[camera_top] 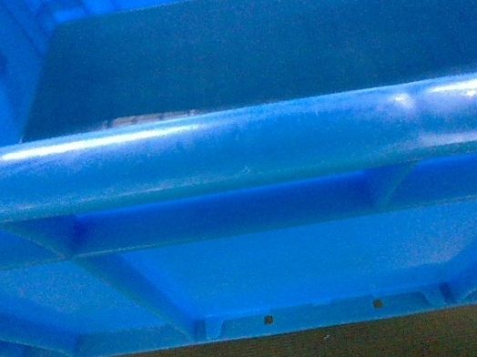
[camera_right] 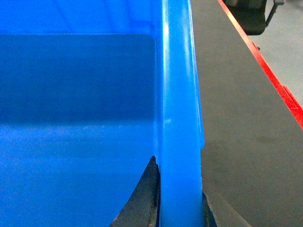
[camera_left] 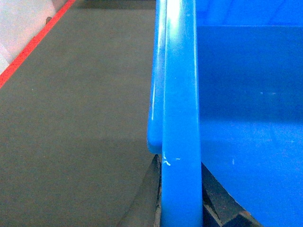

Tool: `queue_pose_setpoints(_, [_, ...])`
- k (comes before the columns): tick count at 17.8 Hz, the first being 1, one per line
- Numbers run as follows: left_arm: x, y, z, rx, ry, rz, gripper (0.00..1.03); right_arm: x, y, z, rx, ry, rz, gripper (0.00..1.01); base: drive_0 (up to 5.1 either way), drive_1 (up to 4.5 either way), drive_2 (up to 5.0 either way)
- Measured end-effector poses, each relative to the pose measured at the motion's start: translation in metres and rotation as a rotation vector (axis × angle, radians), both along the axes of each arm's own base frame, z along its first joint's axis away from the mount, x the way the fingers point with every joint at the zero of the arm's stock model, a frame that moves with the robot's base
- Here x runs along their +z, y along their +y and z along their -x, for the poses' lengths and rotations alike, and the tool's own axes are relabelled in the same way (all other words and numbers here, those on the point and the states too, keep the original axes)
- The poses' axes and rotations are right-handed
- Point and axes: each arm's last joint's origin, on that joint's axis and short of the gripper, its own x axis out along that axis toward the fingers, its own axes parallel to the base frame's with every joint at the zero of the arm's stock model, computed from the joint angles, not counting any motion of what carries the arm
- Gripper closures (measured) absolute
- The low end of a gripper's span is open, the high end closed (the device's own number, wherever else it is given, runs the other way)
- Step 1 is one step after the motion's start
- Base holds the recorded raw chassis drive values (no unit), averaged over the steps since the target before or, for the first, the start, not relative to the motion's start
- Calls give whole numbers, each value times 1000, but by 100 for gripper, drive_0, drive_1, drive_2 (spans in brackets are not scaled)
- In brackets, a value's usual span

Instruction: Place box next to blue box on left shelf

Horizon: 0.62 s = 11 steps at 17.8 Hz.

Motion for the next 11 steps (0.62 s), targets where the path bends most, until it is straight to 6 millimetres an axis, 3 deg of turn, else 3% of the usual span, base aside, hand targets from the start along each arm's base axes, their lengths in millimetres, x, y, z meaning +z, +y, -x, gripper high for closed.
queue_pose_setpoints(5, [-2,0,-1,-3,7,-2,93,-1,0,0,0,5,1,91,-13,-13,-13])
queue_pose_setpoints(11, [-2,0,-1,-1,8,-3,93,-1,0,0,-1,6,2,91,-181,-181,-181])
